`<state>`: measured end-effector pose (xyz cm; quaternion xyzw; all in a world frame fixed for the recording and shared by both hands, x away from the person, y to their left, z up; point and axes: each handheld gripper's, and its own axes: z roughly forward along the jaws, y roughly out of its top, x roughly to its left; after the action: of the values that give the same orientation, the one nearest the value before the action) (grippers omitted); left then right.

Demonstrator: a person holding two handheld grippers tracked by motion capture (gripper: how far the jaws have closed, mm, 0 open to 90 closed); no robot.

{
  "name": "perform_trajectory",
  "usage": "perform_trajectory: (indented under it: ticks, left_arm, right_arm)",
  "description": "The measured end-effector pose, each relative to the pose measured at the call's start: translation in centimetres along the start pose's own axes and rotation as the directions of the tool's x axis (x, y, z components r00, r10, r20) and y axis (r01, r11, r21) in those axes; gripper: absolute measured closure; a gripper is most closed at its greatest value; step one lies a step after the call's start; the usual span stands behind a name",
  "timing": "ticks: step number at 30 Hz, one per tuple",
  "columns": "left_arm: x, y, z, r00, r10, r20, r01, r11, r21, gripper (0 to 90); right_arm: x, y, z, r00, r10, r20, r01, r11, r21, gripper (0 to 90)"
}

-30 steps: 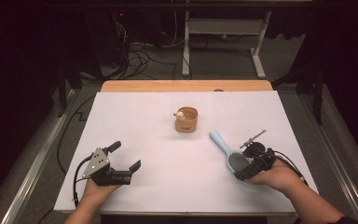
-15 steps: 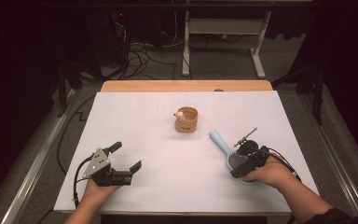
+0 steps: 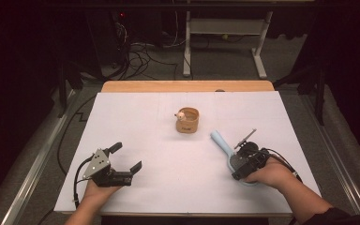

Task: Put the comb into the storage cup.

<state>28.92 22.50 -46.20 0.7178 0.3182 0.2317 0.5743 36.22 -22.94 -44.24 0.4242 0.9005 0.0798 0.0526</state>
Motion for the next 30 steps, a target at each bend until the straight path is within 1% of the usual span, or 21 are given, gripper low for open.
perform_trajectory:
  ticks: [5, 8, 10, 11, 16, 23, 27, 30]
  left_arm:
    - [-0.01, 0.00, -0.01, 1.0000, 0.001, 0.000, -0.001, 1.0000, -0.001, 0.4]
    - [-0.02, 0.00, 0.00, 1.0000, 0.000, 0.001, 0.000, 1.0000, 0.000, 0.4]
    - [-0.03, -0.01, 0.00, 1.0000, 0.001, 0.003, -0.001, 1.0000, 0.001, 0.4]
    - [-0.03, -0.01, 0.01, 1.0000, -0.001, 0.003, 0.001, 1.0000, 0.000, 0.4]
    - [0.00, 0.00, -0.03, 1.0000, 0.000, 0.003, 0.000, 1.0000, -0.002, 0.4]
    - [-0.06, -0.03, 0.01, 1.0000, 0.003, 0.008, -0.003, 1.0000, 0.001, 0.5]
    - [-0.09, -0.04, 0.05, 1.0000, 0.005, 0.008, -0.005, 1.0000, 0.002, 0.5]
    - [-0.10, -0.03, 0.03, 0.9999, 0.007, 0.008, -0.007, 1.0000, 0.000, 0.5]
  right_arm:
    - [0.01, 0.05, -0.03, 1.0000, 0.000, -0.003, 0.000, 1.000, 0.002, 4.7]
    - [0.08, 0.15, -0.03, 0.9999, -0.013, 0.004, 0.013, 1.000, 0.007, 6.3]
    - [0.25, 0.24, -0.13, 0.9998, -0.017, 0.004, 0.017, 1.000, 0.012, 8.4]
    - [0.23, 0.29, -0.13, 0.9996, -0.028, 0.005, 0.028, 1.000, 0.012, 9.1]
    - [0.40, 0.35, -0.40, 0.9994, -0.033, -0.002, 0.033, 0.999, 0.014, 15.8]
    - [0.45, 0.30, -0.37, 0.9992, -0.039, 0.001, 0.039, 0.999, 0.013, 16.2]
    - [0.50, 0.52, -0.29, 0.9993, -0.036, 0.005, 0.036, 0.999, 0.031, 15.9]
    - [0.49, 0.75, -0.23, 0.9990, -0.045, 0.006, 0.044, 0.998, 0.047, 15.9]
